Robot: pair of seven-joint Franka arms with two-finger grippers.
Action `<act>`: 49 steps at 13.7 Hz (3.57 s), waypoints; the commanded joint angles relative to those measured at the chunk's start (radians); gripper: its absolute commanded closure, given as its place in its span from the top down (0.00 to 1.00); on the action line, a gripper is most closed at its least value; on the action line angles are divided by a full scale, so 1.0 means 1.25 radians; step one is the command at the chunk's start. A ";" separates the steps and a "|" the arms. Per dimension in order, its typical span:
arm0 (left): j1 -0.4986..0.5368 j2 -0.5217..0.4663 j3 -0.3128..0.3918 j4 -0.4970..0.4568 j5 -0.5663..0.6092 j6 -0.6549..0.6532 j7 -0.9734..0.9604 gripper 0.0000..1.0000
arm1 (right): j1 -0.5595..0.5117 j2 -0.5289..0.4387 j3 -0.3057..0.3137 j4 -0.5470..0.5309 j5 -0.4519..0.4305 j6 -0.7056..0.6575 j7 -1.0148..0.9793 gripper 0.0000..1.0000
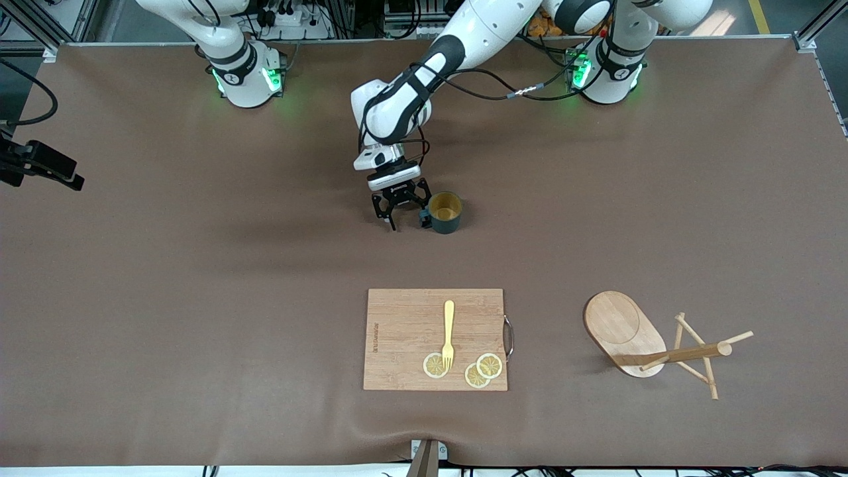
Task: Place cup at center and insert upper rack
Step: 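Lower the left gripper and grasp the mug by its handle, then lift the mug with the left gripper toward the wooden mug stand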
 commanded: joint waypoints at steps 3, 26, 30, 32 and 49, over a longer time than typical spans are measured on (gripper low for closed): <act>-0.008 -0.001 0.015 0.009 0.034 -0.010 -0.015 0.13 | -0.007 0.005 0.001 0.013 0.016 -0.010 -0.008 1.00; 0.171 -0.249 0.005 0.064 -0.287 -0.003 0.201 0.00 | -0.007 0.004 0.001 0.010 0.015 -0.012 -0.008 1.00; 0.213 -0.261 0.002 0.072 -0.354 0.000 0.212 0.00 | -0.007 0.004 0.001 0.010 0.016 -0.012 -0.008 1.00; 0.234 -0.280 0.002 0.072 -0.385 0.000 0.226 0.00 | -0.007 0.004 0.001 0.010 0.015 -0.012 -0.008 1.00; 0.467 -0.427 0.001 0.071 -0.843 -0.008 0.479 0.00 | -0.006 0.004 0.001 0.010 0.015 -0.019 -0.008 1.00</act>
